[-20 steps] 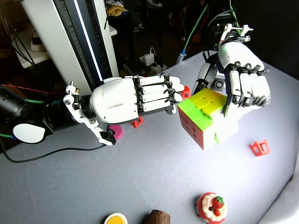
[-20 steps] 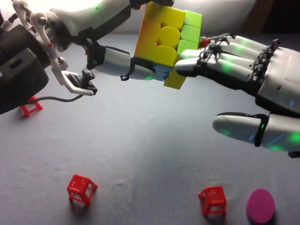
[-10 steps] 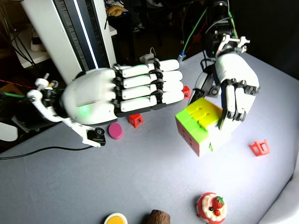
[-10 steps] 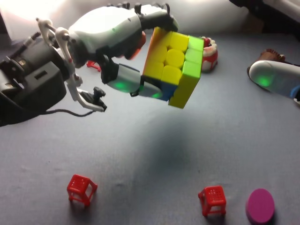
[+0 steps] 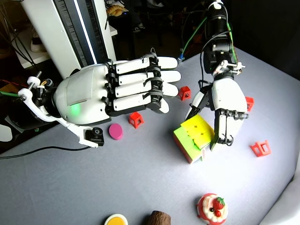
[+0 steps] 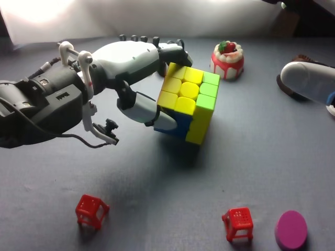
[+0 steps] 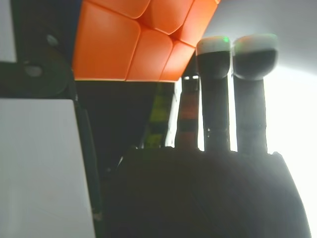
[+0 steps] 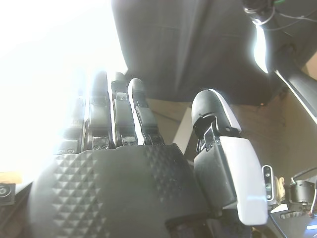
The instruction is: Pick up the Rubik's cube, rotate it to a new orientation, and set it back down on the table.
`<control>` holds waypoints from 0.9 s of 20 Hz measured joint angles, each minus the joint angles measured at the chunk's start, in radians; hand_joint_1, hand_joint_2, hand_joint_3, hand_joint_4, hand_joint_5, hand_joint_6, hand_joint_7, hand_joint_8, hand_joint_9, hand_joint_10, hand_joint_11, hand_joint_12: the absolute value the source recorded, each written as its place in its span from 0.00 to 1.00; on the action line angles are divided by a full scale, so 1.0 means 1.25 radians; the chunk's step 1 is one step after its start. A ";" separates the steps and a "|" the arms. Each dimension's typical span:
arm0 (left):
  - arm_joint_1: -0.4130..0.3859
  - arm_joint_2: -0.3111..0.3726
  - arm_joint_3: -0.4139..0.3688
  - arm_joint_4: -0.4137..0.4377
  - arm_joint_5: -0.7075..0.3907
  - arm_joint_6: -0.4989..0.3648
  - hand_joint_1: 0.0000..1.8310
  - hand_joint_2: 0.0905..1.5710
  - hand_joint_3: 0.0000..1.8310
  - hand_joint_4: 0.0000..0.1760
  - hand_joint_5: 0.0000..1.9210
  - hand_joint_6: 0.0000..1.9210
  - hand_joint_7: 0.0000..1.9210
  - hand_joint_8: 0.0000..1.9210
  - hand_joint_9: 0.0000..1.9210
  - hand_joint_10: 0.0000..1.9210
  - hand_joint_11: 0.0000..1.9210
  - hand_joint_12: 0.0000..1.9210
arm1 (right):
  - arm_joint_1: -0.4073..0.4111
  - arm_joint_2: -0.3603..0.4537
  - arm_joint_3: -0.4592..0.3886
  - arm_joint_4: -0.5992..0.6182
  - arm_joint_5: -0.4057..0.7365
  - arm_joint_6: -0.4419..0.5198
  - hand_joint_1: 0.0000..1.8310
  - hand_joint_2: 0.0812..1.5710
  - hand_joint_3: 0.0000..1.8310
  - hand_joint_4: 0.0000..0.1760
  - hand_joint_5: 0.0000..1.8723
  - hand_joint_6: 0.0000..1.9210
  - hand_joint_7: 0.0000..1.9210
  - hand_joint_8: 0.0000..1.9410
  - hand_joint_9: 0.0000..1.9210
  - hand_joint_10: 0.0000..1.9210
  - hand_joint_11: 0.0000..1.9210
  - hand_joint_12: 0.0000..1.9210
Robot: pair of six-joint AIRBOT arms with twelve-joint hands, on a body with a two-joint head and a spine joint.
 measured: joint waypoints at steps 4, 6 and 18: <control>0.024 0.014 -0.006 -0.002 -0.032 -0.030 0.52 0.62 0.00 0.29 0.10 0.00 0.11 0.00 0.09 0.04 0.00 0.51 | -0.005 0.001 0.000 0.009 0.002 0.000 0.00 0.89 0.00 0.00 0.00 0.11 0.07 0.00 0.00 0.31 0.00 0.59; 0.041 0.041 -0.033 -0.010 -0.071 -0.033 0.39 0.58 0.00 0.61 0.01 0.00 0.01 0.00 0.01 0.00 0.00 0.10 | -0.005 0.002 0.001 0.017 0.003 0.000 0.00 0.89 0.00 0.00 0.00 0.19 0.10 0.02 0.00 0.38 0.00 0.67; 0.139 0.197 -0.177 -0.111 -0.371 0.072 0.00 0.57 0.01 1.00 0.00 0.00 0.00 0.00 0.00 0.00 0.00 0.00 | -0.079 0.009 0.004 0.136 0.002 0.000 0.00 0.82 0.00 0.00 0.00 0.00 0.00 0.00 0.00 0.00 0.00 0.00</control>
